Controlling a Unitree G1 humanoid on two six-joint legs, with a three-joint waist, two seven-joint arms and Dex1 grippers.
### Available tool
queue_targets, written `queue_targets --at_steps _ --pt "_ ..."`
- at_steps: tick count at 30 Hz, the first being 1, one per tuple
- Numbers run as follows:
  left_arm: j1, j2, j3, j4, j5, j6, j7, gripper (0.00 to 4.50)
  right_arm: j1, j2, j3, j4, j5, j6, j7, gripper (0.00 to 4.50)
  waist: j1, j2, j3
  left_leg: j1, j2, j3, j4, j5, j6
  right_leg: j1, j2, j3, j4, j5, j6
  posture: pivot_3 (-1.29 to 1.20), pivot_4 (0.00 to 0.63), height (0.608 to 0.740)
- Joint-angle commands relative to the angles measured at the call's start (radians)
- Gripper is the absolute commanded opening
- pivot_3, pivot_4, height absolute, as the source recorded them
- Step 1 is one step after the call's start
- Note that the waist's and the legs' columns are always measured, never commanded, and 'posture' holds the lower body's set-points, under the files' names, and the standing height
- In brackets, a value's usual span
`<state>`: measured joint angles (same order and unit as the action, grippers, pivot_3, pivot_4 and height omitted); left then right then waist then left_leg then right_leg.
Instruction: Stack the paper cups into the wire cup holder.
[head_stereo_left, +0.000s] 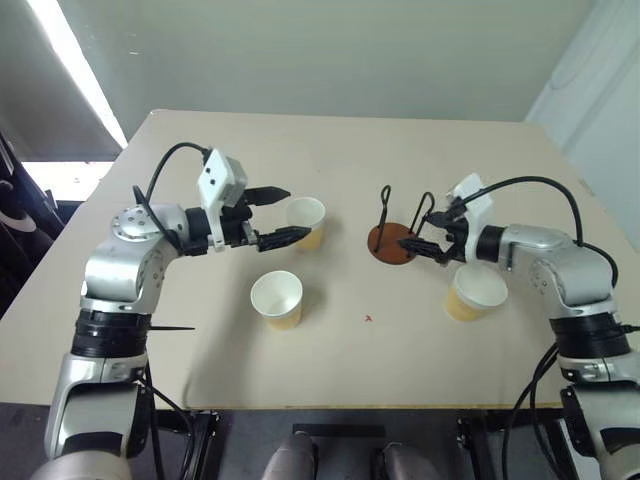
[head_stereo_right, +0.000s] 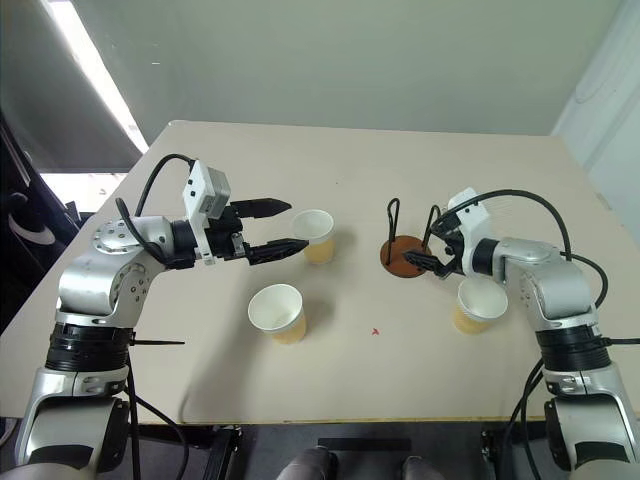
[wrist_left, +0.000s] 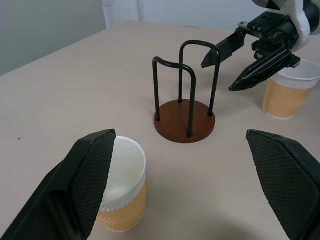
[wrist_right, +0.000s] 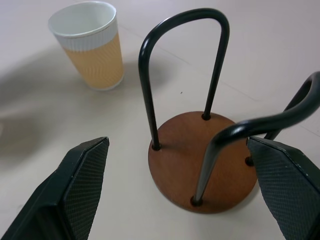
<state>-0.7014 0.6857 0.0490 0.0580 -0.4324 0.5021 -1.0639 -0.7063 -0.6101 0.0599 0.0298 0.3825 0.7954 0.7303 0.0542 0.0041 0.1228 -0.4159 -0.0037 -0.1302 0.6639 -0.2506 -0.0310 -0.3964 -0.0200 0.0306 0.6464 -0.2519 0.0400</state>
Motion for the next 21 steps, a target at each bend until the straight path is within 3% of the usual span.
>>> queue_targets --at_steps 1,6,12,21 --pt "-0.027 0.001 0.002 -0.024 -0.001 -0.013 0.002 4.5 -0.028 0.002 -0.03 -0.012 -0.014 -0.012 -0.021 4.11 0.0 0.0 0.0 0.0 0.0 0.0 0.0 0.0 0.0 0.0 0.0 0.0 0.0 0.0 0.0 0.0 0.15 0.74" --pt "-0.028 0.0 0.0 -0.028 -0.005 -0.008 0.001 4.5 -0.031 0.006 -0.036 -0.016 -0.015 -0.005 -0.026 2.49 0.0 0.0 0.0 -0.002 0.0 0.0 0.0 0.0 0.0 -0.002 0.0 0.0 0.0 0.0 0.0 0.0 0.15 0.74" --pt "-0.023 0.038 -0.029 -0.066 -0.032 0.039 -0.076 4.5 -0.019 -0.032 -0.041 -0.076 0.016 0.026 0.023 0.14 0.0 0.0 0.0 -0.003 0.0 0.0 0.0 0.0 0.0 -0.003 0.0 0.0 0.0 0.0 0.0 0.0 0.15 0.74" --pt "-0.053 0.131 -0.035 -0.144 -0.11 0.143 -0.208 4.5 0.016 -0.123 -0.063 -0.232 0.112 0.065 0.145 0.04 0.0 0.0 0.0 -0.004 0.0 0.0 0.0 0.0 -0.001 -0.004 0.0 0.0 0.0 0.0 0.0 0.0 0.15 0.74"
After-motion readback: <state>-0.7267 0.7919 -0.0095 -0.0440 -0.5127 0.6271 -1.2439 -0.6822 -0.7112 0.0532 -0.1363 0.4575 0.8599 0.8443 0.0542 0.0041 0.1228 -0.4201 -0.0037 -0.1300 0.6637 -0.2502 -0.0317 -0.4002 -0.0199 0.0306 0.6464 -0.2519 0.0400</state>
